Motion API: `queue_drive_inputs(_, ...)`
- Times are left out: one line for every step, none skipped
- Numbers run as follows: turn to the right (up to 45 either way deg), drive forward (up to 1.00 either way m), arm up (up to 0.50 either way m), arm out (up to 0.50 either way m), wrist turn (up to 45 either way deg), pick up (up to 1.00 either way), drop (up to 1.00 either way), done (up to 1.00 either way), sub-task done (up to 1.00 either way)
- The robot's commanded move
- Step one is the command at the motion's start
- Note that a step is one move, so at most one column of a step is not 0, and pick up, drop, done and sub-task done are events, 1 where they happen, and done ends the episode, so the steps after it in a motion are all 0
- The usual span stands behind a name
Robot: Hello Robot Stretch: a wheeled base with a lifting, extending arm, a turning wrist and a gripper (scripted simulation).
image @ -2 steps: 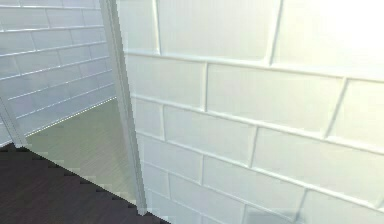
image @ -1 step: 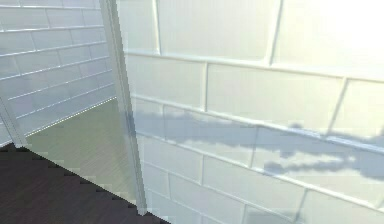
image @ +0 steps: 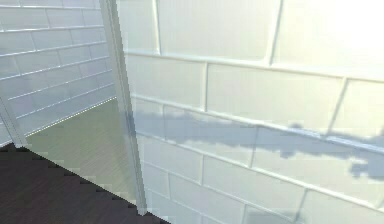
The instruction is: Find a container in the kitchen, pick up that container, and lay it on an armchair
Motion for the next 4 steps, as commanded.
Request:
queue_drive_inputs(0.0,0.00,0.00,0.00,45.0,0.00,0.00,0.00,0.00)
queue_drive_inputs(0.0,0.00,0.00,0.00,24.0,0.00,0.00,0.00,0.00)
queue_drive_inputs(0.0,0.00,-0.14,0.00,0.0,0.00,0.00,0.00,0.00)
queue_drive_inputs(0.0,0.00,-0.32,0.00,0.0,0.00,0.00,0.00,0.00)
